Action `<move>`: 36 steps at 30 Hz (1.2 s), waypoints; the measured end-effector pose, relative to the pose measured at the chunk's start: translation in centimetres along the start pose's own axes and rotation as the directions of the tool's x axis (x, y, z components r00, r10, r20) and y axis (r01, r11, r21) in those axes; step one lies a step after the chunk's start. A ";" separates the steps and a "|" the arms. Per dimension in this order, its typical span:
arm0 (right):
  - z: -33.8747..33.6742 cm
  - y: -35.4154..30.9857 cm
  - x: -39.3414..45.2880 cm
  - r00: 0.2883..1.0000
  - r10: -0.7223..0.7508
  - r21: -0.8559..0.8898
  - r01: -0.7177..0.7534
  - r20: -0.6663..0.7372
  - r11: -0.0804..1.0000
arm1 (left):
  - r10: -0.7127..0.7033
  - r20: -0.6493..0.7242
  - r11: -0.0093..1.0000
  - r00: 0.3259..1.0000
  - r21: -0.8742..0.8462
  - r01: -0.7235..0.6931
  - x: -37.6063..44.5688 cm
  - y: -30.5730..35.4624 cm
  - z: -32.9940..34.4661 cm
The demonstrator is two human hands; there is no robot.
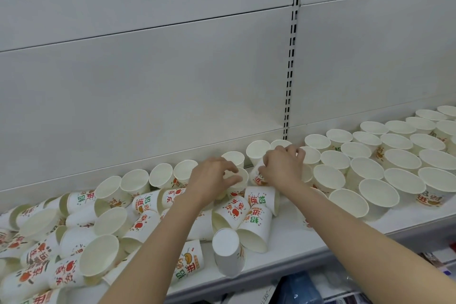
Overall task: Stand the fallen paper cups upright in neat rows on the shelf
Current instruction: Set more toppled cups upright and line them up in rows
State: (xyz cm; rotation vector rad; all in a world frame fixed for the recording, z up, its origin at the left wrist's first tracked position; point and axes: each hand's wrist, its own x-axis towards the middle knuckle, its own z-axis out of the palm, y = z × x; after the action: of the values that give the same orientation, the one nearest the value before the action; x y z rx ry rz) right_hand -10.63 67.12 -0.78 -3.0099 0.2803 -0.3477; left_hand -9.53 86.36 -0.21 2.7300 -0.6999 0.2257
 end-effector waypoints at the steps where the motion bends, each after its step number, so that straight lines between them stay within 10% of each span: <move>1: -0.1 0.1 -0.1 0.998 -0.035 0.003 0.035 -0.047 0.999 | 0.030 0.016 0.999 0.999 0.031 -0.030 -0.3 0.3 0.1; 13: 0.2 2.7 -3.5 0.867 -0.437 0.160 0.479 -0.238 0.863 | -0.016 -0.098 0.999 0.995 0.041 0.020 -3.9 2.0 0.0; 19: -0.6 3.6 -6.3 0.817 -0.544 -0.059 0.563 0.192 0.824 | 0.175 0.240 0.979 0.955 0.057 -0.194 -7.2 5.1 0.7; 27: 1.1 4.0 -4.6 0.777 -0.630 -0.333 0.593 -0.005 0.734 | 0.187 0.006 0.954 0.982 0.239 -0.183 -7.6 6.4 2.3; 32: -1.2 3.1 -3.5 0.846 -0.481 -0.090 0.474 -0.229 0.876 | 0.174 -0.081 0.963 0.981 0.221 -0.152 -7.7 6.9 1.5; 36: -2.0 2.6 -2.8 0.962 -0.267 0.083 0.271 -0.059 0.959 | 0.061 0.025 0.960 0.998 0.272 -0.066 -6.7 8.1 1.7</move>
State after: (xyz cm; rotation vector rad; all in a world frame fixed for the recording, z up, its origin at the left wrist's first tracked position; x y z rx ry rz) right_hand -14.20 65.00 0.27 -2.9535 -0.1415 -0.4407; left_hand -19.18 81.96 -1.23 2.9752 -0.8168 0.3383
